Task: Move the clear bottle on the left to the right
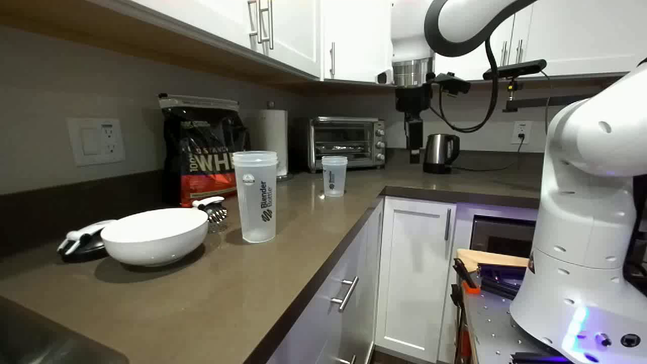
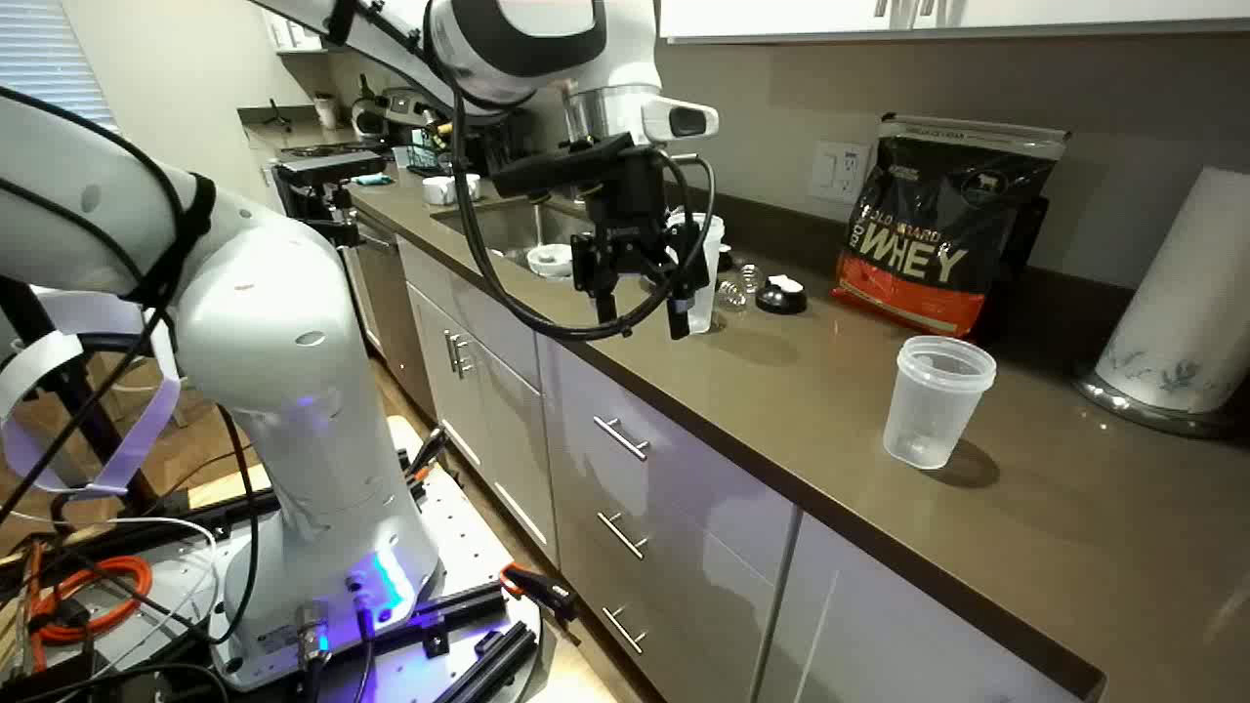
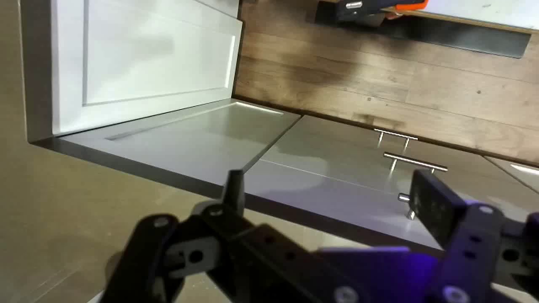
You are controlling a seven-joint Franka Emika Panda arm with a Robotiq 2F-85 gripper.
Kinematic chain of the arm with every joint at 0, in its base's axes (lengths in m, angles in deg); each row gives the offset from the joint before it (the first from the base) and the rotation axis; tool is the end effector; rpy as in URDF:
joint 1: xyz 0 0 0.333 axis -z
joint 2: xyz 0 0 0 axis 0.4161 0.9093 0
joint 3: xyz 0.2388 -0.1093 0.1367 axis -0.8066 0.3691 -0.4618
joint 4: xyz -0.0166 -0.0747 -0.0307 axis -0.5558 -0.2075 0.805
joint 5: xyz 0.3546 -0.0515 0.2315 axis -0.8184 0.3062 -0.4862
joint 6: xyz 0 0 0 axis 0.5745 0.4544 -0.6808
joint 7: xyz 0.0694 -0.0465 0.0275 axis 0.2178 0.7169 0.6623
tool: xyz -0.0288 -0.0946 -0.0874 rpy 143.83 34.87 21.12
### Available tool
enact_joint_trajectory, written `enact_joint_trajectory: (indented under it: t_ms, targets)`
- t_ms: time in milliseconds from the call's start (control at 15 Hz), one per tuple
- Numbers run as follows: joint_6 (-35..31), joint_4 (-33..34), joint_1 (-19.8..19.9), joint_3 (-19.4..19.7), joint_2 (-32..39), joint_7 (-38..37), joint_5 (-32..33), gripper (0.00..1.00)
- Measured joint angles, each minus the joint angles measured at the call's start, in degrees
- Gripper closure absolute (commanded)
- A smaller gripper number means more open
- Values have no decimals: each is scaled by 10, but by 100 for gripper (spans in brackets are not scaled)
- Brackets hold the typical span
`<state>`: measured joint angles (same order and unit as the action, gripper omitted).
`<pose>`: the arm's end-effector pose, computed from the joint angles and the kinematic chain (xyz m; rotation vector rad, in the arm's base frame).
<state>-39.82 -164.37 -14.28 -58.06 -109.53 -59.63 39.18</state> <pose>0.3255 -0.1274 0.3745 2.8582 0.2236 -0.0976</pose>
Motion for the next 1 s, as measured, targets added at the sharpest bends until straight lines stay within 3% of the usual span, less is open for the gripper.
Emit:
enact_joint_trajectory:
  t_ms: [1000]
  targets:
    - [2, -10, 0, 0, 4, 0, 0, 0]
